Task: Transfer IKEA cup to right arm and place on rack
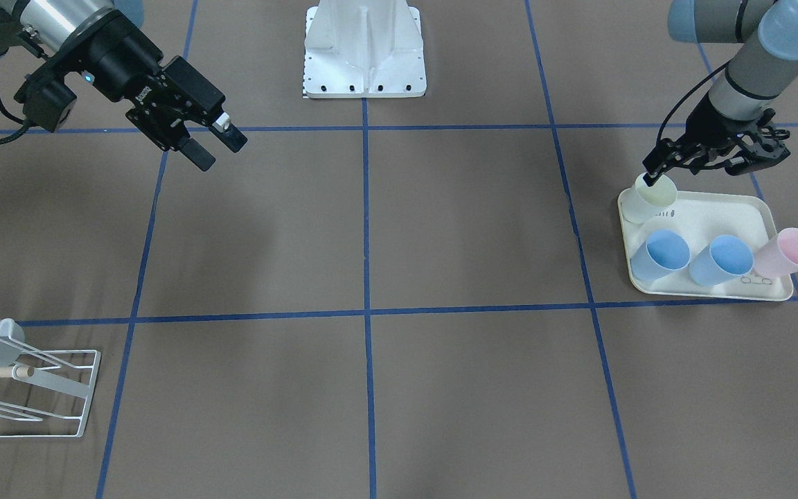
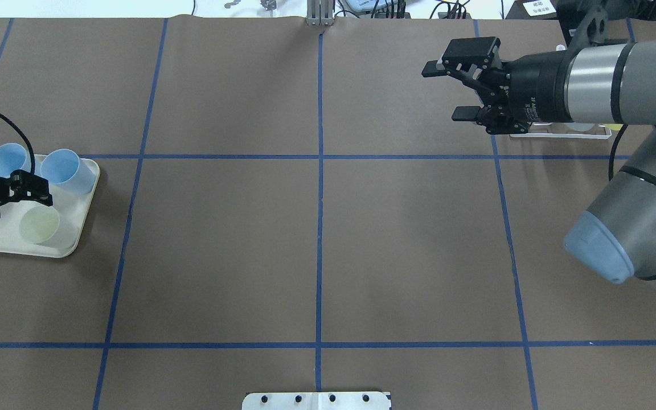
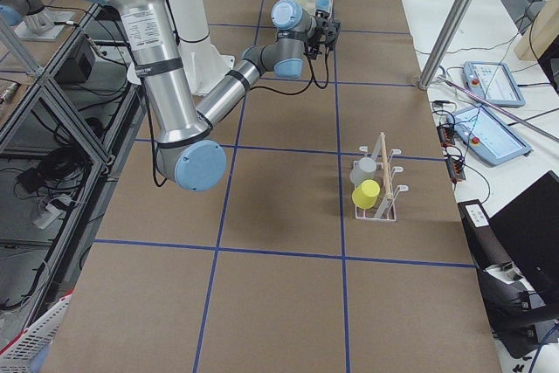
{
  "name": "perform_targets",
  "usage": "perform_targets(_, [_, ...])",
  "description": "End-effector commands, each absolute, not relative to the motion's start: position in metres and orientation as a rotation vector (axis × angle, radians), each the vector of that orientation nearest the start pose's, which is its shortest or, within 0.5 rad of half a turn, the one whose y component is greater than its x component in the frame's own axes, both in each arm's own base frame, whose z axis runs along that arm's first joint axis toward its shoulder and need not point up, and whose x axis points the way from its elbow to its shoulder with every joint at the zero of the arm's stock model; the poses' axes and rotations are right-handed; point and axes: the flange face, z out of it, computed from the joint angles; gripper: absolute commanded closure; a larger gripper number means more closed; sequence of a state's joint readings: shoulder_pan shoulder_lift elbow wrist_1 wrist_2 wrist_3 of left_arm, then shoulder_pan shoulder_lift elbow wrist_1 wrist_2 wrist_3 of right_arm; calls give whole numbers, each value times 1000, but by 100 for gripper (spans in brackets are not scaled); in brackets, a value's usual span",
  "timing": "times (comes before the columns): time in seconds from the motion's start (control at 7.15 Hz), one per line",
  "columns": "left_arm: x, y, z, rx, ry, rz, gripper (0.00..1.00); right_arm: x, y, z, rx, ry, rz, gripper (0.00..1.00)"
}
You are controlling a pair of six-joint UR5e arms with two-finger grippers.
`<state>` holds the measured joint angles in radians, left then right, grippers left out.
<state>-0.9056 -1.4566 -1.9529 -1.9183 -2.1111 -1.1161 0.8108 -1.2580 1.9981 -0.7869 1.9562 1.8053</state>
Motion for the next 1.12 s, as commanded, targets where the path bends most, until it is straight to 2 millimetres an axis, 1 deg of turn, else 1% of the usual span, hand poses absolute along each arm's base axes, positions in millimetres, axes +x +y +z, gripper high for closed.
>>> perform_targets(0.0, [223, -412, 518, -44, 788, -254, 2, -294, -438, 209, 124, -1542, 529, 0])
perform_targets(0.14, [224, -411, 523, -52, 780, -257, 17, -294, -438, 209, 124, -1542, 529, 0])
perform_targets(0.28, [222, -409, 530, -61, 770, -259, 26, -295, -437, 209, 123, -1542, 528, 0])
perform_targets(0.42, [225, -407, 532, -67, 767, -256, 32, -295, -437, 209, 121, -1541, 527, 0])
perform_targets(0.7, [234, -403, 532, -75, 765, -239, 35, -295, -437, 212, 119, -1537, 529, 0])
perform_targets(0.84, [236, -401, 531, -80, 766, -236, 54, -294, -437, 213, 120, -1534, 531, 0])
perform_targets(0.98, [235, -400, 530, -81, 769, -238, 93, -295, -437, 213, 119, -1534, 529, 0])
